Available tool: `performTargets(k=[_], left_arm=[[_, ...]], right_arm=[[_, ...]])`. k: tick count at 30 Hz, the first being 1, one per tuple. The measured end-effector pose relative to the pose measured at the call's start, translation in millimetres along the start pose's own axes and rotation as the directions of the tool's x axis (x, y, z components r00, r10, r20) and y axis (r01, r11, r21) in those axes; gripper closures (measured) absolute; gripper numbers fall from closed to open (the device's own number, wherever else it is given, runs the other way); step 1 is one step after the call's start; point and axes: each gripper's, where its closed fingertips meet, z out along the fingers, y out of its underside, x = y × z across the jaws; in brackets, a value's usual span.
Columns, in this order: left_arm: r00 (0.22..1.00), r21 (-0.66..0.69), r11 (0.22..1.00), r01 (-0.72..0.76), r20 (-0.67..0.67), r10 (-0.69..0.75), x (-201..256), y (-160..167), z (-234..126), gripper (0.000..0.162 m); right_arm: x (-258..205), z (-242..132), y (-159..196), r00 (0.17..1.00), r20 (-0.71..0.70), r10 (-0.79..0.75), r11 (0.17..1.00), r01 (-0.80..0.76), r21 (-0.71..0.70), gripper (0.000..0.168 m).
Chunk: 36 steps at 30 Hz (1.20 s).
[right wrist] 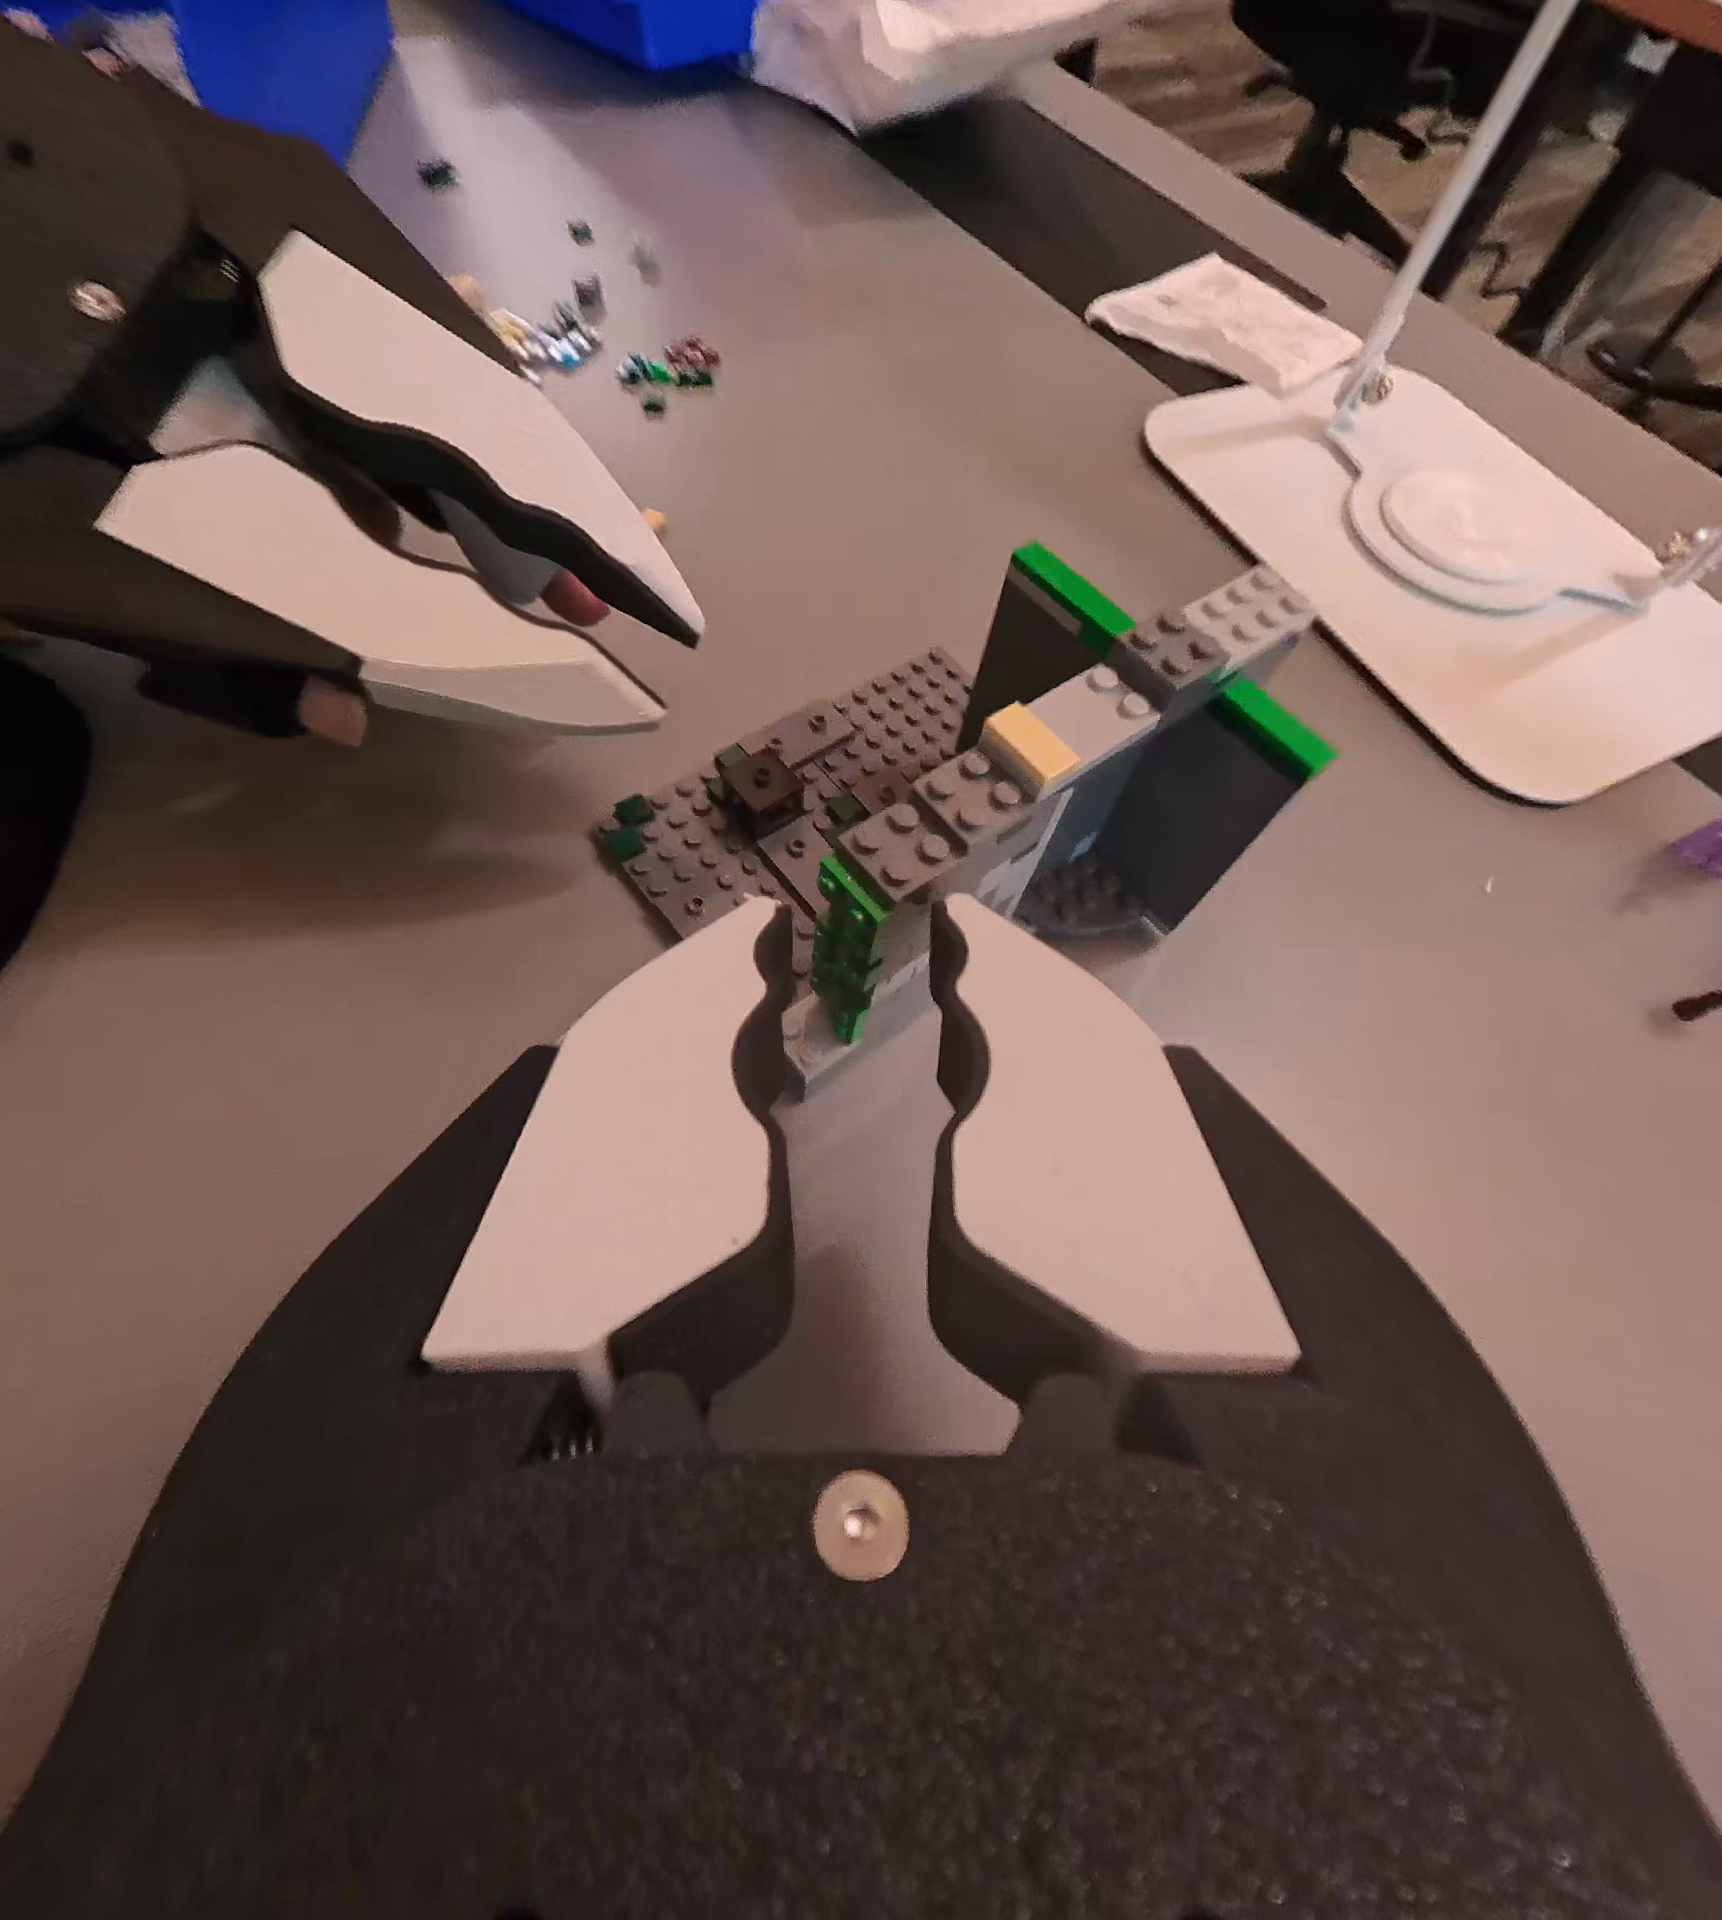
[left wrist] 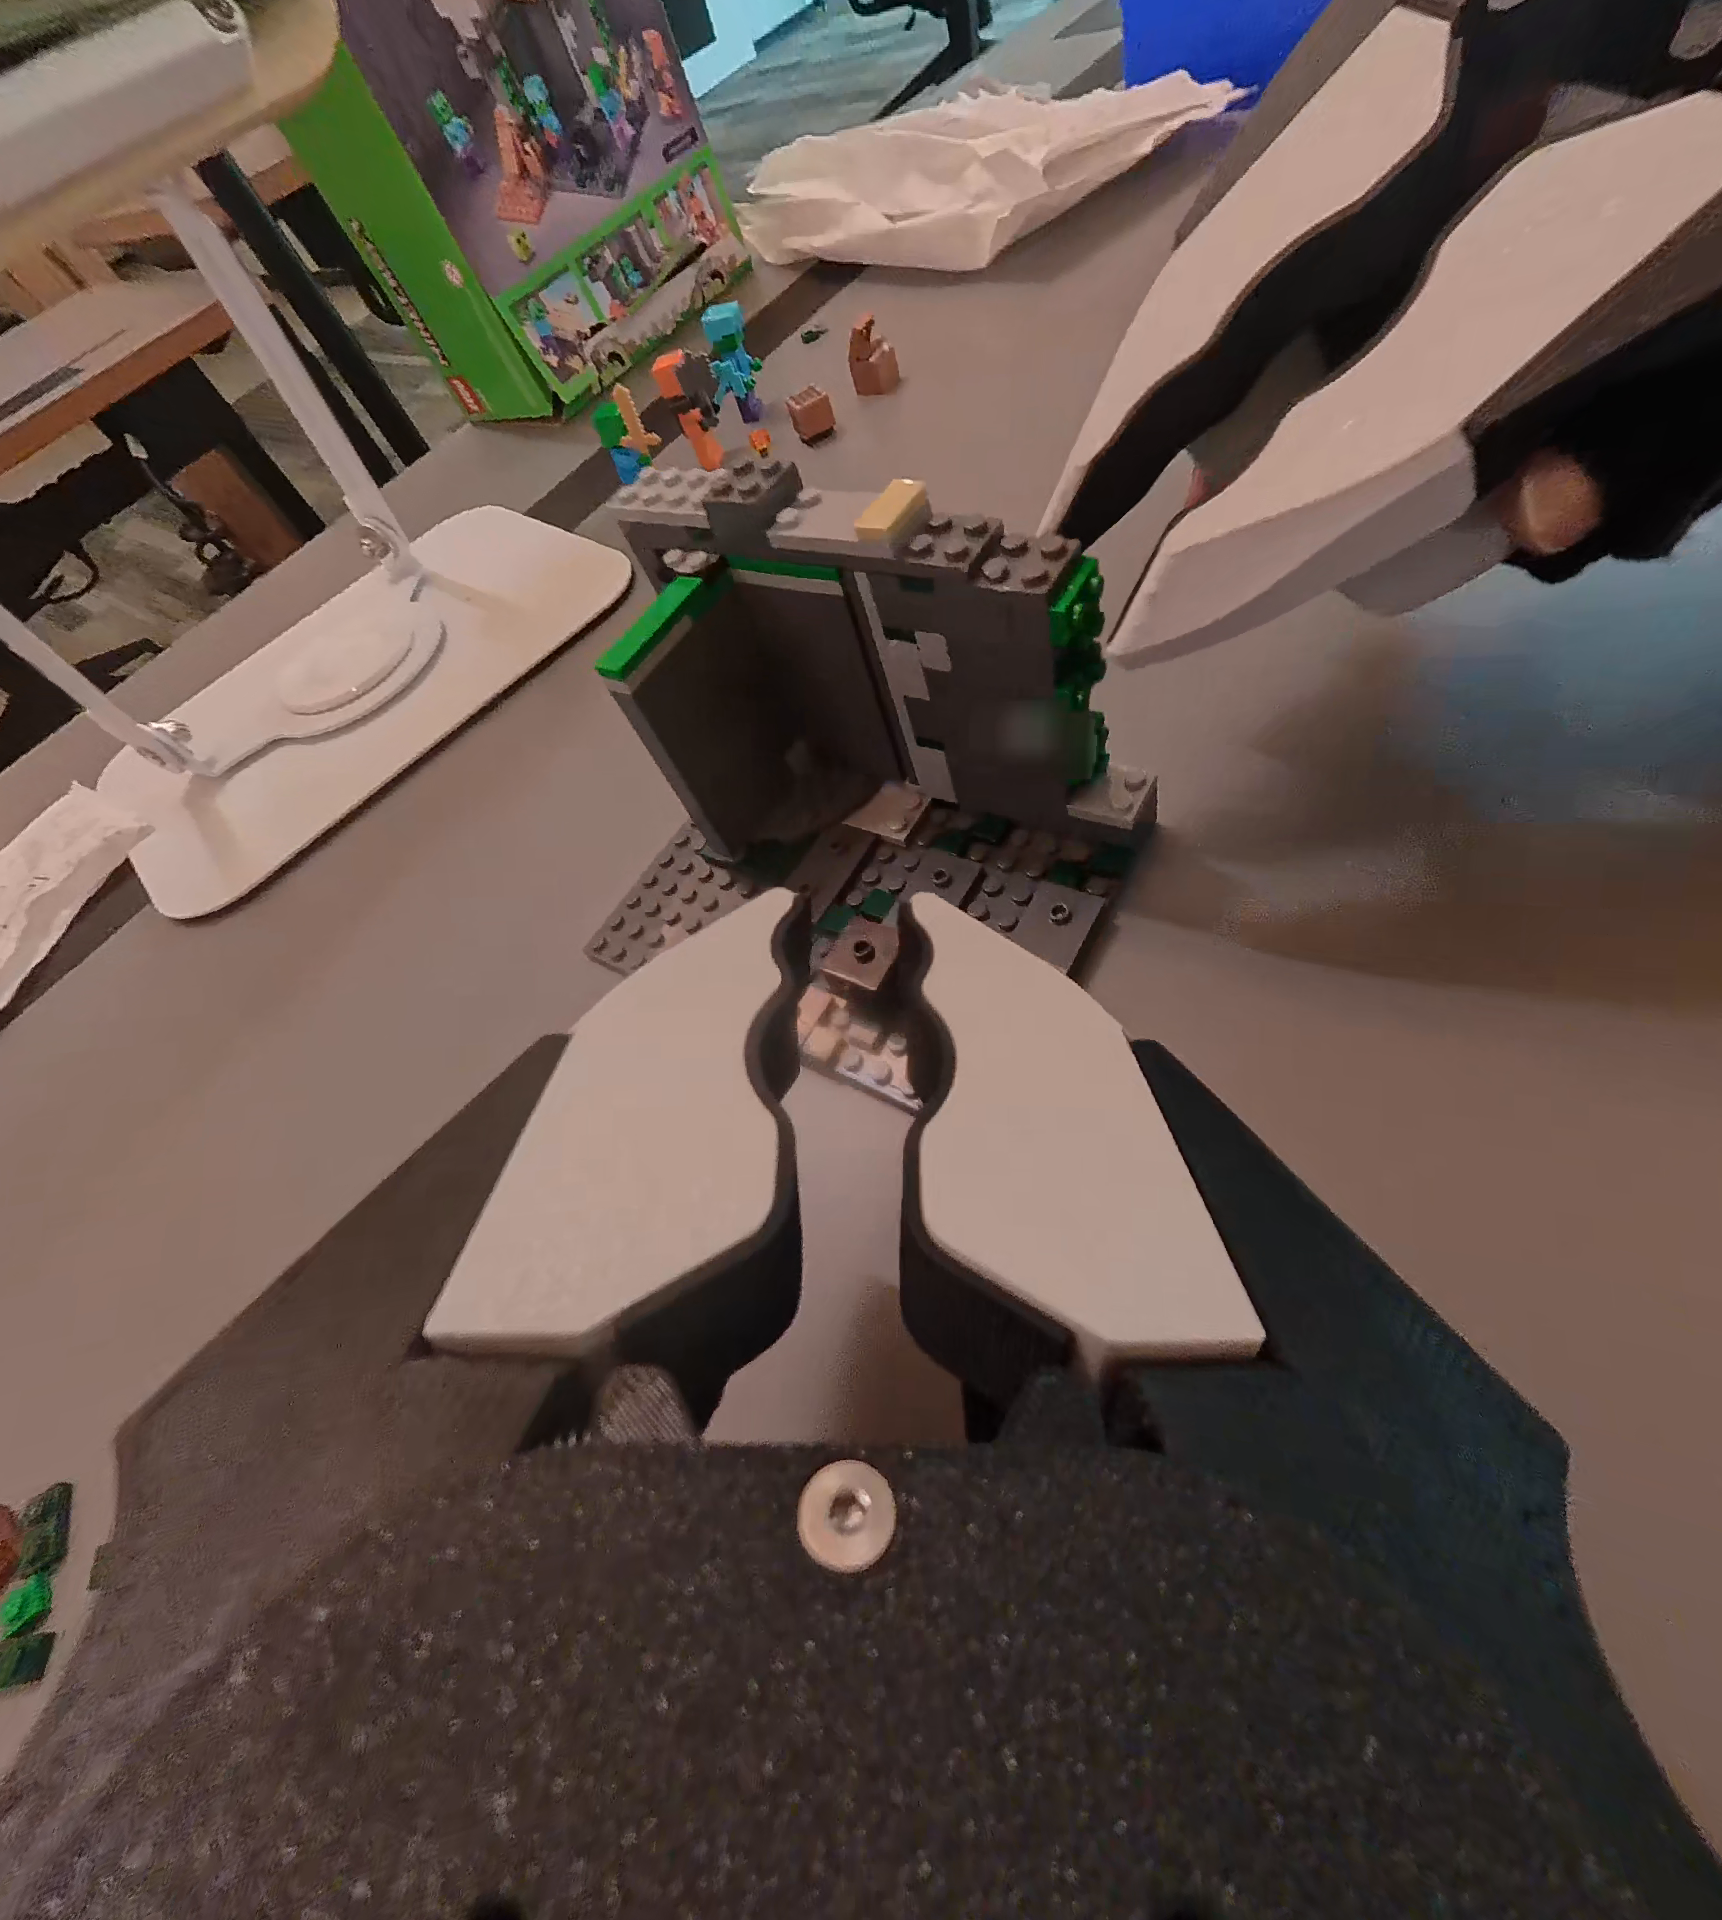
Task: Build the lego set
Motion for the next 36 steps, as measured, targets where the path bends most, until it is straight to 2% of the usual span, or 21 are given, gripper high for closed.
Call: performTargets(k=[4, 11, 15, 18, 23, 27, 36], left_arm=[[0.999, 0.039, 0.999, 0.018, 0.032, -0.019, -6.7, -5.6, -4.6, 0.153], [0.999, 0.043, 0.999, 0.016, 0.043, -0.018, -9.7, -4.4, -1.9, 0.153], [0.999, 0.050, 0.999, 0.015, 0.039, -0.017, -11.7, -9.6, 2.1, 0.150], [0.999, 0.040, 0.998, 0.037, -0.030, -0.036, -2.9, -15.9, 9.7, 0.150], [0.990, 0.023, 1.000, 0.007, -0.140, -0.004, 21.1, -25.6, 29.5, 0.150], [0.985, 0.004, 0.999, -0.033, -0.167, 0.033, 25.9, -26.4, 42.4, 0.150], [0.980, -0.003, 1.000, -0.027, -0.200, 0.026, 31.3, -27.9, 54.3, 0.149]], right_arm=[[10.9, -18.6, -19.5, 0.997, 0.061, -0.039, 0.993, 0.032, 0.111, 0.143], [28.4, -9.3, -14.0, 0.930, 0.240, -0.277, 0.961, 0.271, 0.058, 0.134], [33.4, 3.8, -4.9, 0.905, 0.346, -0.249, 0.964, 0.266, -0.001, 0.136], [29.2, 9.9, 4.1, 0.894, 0.399, -0.204, 0.975, 0.223, -0.003, 0.138], [38.4, 20.0, 20.0, 0.906, 0.381, -0.183, 0.981, 0.196, 0.006, 0.144], [46.6, 25.8, 15.1, 0.911, 0.374, -0.172, 0.985, 0.172, 0.034, 0.147], [51.8, 42.3, 0.3, 0.892, 0.413, -0.185, 0.983, 0.173, 0.068, 0.150]])
